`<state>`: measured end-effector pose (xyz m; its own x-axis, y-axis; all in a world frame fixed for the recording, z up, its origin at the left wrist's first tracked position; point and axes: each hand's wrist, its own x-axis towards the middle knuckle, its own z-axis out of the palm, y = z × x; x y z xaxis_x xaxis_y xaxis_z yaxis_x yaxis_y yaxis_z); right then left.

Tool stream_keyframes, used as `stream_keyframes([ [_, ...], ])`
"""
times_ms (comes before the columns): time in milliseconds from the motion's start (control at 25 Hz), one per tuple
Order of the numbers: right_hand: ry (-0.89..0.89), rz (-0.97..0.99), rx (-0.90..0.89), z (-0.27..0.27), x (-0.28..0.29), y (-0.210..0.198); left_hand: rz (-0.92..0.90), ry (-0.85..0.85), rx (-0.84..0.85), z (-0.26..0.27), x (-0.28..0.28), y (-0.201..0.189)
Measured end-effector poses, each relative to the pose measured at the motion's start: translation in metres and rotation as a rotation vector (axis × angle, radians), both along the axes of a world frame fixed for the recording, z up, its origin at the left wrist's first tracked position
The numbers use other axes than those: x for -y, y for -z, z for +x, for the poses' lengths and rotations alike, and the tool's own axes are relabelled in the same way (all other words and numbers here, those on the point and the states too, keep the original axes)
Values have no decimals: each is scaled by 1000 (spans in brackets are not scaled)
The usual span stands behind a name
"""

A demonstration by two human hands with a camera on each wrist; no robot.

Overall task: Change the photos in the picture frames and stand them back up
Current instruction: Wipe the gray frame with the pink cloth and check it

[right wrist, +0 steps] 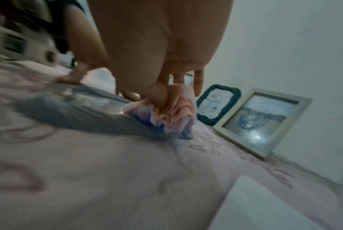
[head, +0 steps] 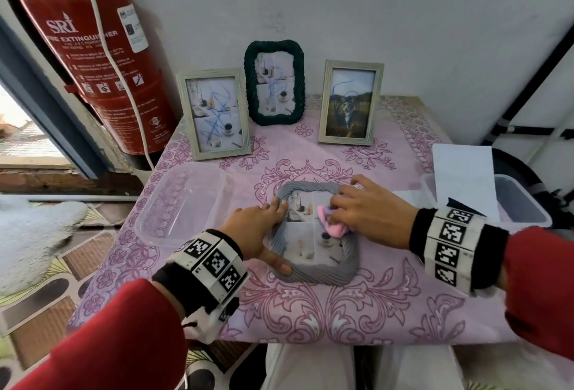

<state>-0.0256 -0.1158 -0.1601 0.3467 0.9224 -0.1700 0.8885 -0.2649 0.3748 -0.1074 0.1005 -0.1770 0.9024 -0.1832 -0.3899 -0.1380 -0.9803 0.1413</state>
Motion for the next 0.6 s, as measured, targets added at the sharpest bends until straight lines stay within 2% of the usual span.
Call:
stream_keyframes([
  [120, 152, 26, -116, 9, -12, 7, 12, -5, 5, 2, 1, 2],
  [400, 62, 222, -382, -39, -14, 25, -4, -13, 15, 1, 1, 2],
  [520, -24, 195, -317, -47, 6, 26, -34, -22, 20, -1, -2, 2],
  [600, -1, 161, -237, -37, 13, 24, -54, -21, 18, -1, -5, 3],
])
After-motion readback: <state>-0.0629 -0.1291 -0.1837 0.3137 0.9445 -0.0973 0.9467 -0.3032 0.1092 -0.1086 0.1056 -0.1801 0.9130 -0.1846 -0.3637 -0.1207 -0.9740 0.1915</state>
